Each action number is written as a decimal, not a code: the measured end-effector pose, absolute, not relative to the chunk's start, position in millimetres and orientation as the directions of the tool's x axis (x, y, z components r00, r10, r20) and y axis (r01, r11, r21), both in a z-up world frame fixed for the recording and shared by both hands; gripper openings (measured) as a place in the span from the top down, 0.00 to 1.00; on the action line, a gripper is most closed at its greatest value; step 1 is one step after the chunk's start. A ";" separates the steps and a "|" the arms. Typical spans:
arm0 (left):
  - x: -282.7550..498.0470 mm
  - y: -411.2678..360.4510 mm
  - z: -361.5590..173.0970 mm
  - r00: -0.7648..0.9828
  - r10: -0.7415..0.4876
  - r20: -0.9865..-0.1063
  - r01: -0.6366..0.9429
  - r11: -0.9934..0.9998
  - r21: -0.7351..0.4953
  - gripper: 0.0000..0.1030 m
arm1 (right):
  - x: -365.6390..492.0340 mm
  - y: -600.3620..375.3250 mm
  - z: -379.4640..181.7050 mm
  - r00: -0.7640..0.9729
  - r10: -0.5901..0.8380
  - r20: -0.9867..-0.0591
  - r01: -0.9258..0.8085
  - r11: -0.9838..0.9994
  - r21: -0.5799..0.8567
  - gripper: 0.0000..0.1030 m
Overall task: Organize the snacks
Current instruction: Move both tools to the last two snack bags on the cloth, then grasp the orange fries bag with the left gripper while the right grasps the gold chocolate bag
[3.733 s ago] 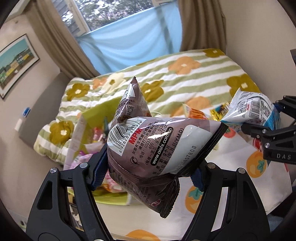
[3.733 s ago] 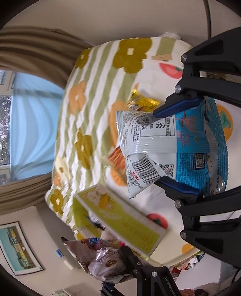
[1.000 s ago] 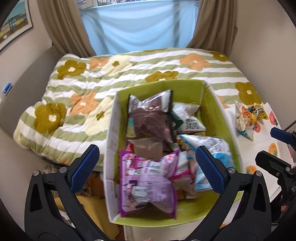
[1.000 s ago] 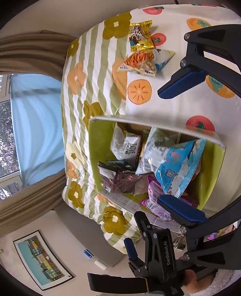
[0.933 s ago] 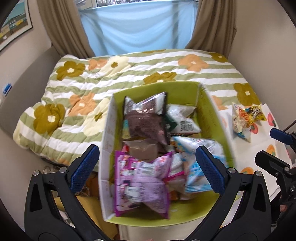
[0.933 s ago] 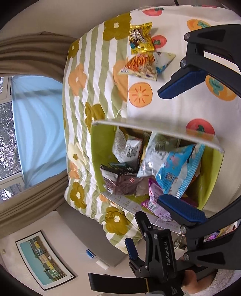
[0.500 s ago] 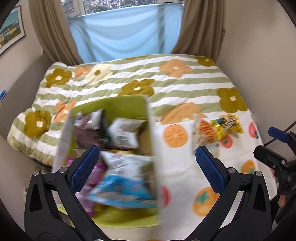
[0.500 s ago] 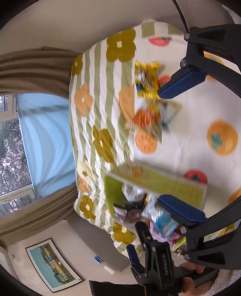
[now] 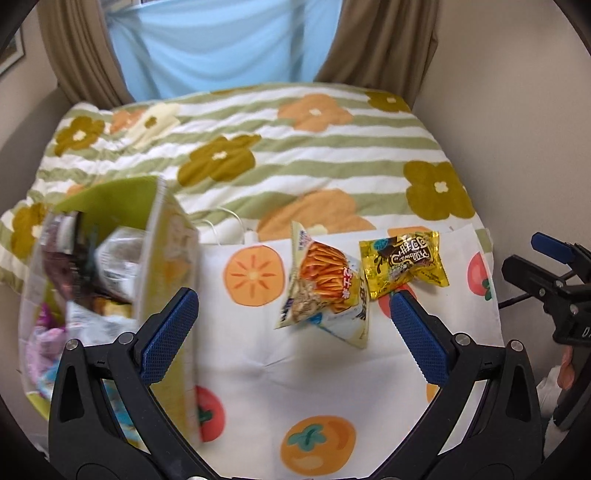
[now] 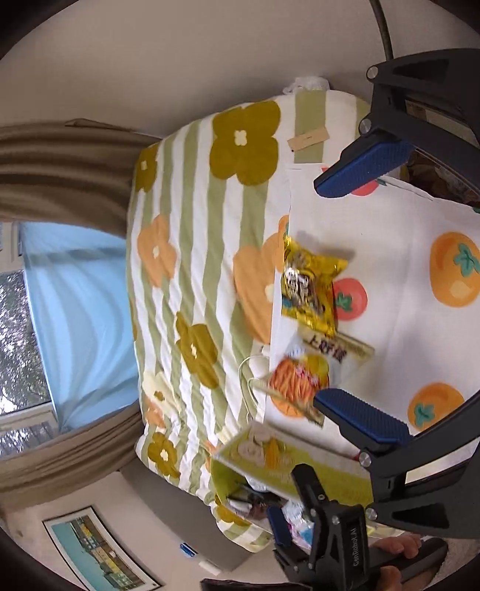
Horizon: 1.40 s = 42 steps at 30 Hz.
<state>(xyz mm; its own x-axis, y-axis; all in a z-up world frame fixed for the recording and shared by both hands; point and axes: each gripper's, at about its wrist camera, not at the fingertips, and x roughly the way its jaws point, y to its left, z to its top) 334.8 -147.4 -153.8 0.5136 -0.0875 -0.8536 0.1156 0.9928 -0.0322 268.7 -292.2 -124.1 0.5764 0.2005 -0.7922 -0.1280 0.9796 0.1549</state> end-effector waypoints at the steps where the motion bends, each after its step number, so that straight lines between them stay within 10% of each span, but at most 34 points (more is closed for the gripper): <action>1: 341.0 -150.4 -162.5 0.504 -0.090 -0.859 0.116 0.993 -0.035 0.00 | 274.5 -297.1 -130.5 0.566 0.209 -0.797 -0.121 0.978 0.170 0.00; 25: 398.4 -170.5 -293.9 0.350 -0.244 -0.905 0.122 0.969 -0.214 0.01 | 364.0 -302.2 -258.3 0.425 0.354 -0.833 -0.005 0.921 0.389 0.09; 29: 397.9 -173.3 -296.5 0.344 -0.255 -0.904 0.146 0.965 -0.217 0.26 | 366.9 -297.5 -265.1 0.416 0.347 -0.840 -0.010 0.926 0.377 0.10; 42: 395.0 -162.7 -289.5 0.368 -0.232 -0.900 0.130 0.972 -0.198 0.36 | 367.0 -293.2 -276.6 0.414 0.326 -0.850 0.006 0.932 0.361 0.32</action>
<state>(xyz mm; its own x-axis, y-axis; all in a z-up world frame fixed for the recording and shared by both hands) 395.0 -162.7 -289.5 0.3683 -0.2324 -0.9002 0.1300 0.9716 -0.1976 367.0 -293.2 -276.6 0.4136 0.3264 -0.8500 0.0063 0.9325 0.3612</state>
